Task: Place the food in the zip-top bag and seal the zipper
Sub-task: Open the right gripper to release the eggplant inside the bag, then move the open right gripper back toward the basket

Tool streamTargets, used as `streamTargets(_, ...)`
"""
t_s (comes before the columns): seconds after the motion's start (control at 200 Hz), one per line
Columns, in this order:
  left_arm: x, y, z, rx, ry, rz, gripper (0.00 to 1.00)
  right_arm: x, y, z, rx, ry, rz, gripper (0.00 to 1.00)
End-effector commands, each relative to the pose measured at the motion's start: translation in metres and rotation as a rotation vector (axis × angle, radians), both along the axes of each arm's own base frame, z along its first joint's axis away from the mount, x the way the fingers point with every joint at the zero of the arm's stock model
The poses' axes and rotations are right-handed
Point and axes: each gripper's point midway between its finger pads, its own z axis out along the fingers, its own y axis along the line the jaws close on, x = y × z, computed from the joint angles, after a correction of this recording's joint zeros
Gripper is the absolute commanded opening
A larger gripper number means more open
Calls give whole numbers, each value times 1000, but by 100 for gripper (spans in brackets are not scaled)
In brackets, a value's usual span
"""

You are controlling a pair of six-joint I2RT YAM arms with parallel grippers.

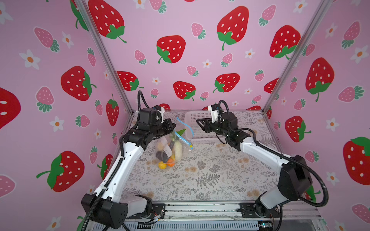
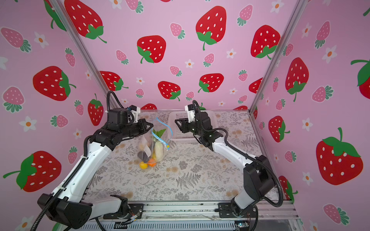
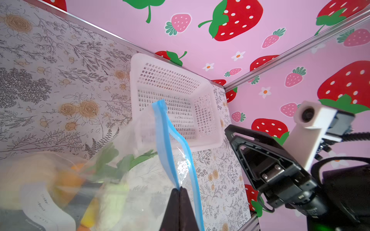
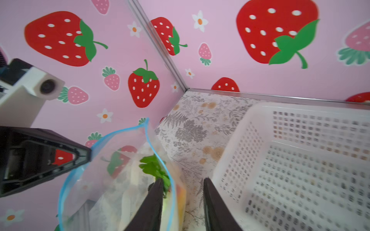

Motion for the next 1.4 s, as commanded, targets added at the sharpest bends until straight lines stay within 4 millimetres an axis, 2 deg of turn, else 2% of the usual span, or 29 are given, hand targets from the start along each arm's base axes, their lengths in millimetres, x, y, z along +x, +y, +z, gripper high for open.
streamTargets(0.0, -2, -1, 14, -21, -49, -1, 0, -12, -12, -47, -86, 49, 3, 30)
streamTargets(0.08, -3, -1, 19, -21, -59, -3, 0, -21, -22, -71, -121, 84, -4, 27)
streamTargets(0.26, -4, -1, 19, -23, -56, 0, 0, -32, -40, -132, -191, 167, -31, 27)
streamTargets(0.355, -4, -1, 17, -23, -50, 1, 0, -29, -45, -146, -212, 177, -44, 27)
streamTargets(0.51, -4, 0, 15, -19, -46, 5, 0, -12, -54, -158, -229, 175, -79, 27)
streamTargets(0.735, -5, 1, 16, -17, -48, 7, 0, 14, -63, -162, -227, 163, -118, 27)
streamTargets(1.125, -5, 1, 15, -15, -46, 4, 0, 47, -47, -148, -202, 128, -107, 27)
streamTargets(1.395, -6, 1, 13, -9, -43, 4, 0, 61, -49, -155, -212, 134, -111, 29)
